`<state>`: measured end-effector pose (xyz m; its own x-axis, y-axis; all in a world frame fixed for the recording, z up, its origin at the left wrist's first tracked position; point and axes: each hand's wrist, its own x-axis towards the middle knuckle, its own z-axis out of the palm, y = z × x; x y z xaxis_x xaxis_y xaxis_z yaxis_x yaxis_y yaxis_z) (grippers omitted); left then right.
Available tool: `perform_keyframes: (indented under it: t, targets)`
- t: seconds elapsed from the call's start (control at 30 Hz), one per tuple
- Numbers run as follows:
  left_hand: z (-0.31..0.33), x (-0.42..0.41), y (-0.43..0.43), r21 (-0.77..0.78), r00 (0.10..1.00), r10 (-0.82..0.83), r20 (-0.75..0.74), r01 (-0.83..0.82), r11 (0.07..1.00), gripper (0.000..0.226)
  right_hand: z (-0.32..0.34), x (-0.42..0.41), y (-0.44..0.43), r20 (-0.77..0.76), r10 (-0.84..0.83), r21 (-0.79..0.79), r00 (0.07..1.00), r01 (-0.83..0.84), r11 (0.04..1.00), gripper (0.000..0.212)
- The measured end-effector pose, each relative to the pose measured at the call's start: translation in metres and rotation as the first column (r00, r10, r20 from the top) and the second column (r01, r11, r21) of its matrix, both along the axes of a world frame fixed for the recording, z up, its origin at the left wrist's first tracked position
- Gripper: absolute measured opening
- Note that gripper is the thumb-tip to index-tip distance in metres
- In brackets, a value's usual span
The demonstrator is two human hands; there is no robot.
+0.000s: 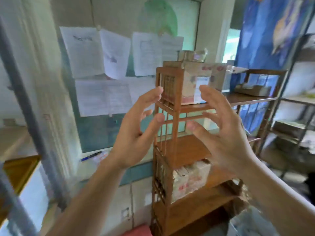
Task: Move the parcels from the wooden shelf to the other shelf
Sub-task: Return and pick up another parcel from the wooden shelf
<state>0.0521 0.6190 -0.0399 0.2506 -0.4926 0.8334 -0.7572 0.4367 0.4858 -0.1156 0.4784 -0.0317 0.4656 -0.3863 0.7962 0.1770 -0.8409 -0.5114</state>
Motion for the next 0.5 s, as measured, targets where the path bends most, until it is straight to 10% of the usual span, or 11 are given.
perform_keyframes:
  t: [0.5]
  targets:
    - [0.003,-0.139,-0.422,0.086,0.93,-0.367,-0.034,0.368,0.926,0.056,-0.005,-0.175,-0.33,0.024,-0.446,0.086,0.895,0.442,0.893,0.079]
